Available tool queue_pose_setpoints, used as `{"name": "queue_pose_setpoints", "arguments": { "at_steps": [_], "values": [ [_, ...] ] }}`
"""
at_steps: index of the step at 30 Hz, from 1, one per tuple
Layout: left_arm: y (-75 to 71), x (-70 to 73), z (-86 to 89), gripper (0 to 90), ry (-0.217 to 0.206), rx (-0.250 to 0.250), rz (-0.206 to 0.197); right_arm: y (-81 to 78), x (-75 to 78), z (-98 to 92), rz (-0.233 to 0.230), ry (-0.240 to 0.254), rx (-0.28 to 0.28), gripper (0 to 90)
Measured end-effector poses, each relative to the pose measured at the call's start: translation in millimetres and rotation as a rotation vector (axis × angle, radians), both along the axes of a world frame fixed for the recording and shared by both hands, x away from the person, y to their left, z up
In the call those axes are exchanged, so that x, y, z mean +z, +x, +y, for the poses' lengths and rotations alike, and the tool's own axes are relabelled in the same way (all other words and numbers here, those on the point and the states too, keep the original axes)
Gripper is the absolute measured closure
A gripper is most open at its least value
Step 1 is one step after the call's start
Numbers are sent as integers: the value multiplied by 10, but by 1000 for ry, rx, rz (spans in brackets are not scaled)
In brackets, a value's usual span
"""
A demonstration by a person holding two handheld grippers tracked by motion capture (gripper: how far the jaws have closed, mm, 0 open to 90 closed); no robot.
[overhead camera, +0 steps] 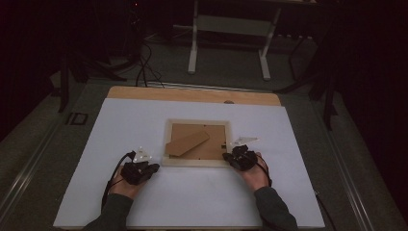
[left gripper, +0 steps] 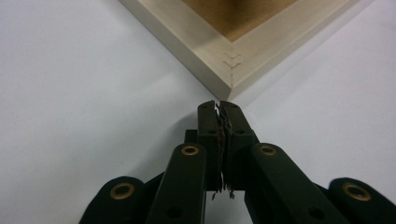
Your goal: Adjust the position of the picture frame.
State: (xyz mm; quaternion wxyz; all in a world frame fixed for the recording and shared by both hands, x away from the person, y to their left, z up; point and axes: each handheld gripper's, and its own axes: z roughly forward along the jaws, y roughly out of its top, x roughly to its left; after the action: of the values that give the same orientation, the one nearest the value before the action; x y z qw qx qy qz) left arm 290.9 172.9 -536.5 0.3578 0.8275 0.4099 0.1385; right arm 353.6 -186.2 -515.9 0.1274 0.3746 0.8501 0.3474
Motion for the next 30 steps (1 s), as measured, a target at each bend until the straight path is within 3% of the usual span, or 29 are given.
{"name": "queue_pose_setpoints", "arguments": {
  "at_steps": [7, 13, 19, 30],
  "values": [
    [0, 2, -6, 883, 11, -6, -4, -17, -1, -5, -7, -5, -2, 900],
    [20, 0, 15, 872, 18, 40, -15, -15, 2, -8, -9, -10, 5, 900],
    [49, -8, -5, 868, 20, 53, -29, -14, 1, -24, -3, -2, 6, 900],
    [28, -8, -105, 900, 15, -4, -24, -8, 9, -54, 8, -5, 15, 900]
  ]
}}
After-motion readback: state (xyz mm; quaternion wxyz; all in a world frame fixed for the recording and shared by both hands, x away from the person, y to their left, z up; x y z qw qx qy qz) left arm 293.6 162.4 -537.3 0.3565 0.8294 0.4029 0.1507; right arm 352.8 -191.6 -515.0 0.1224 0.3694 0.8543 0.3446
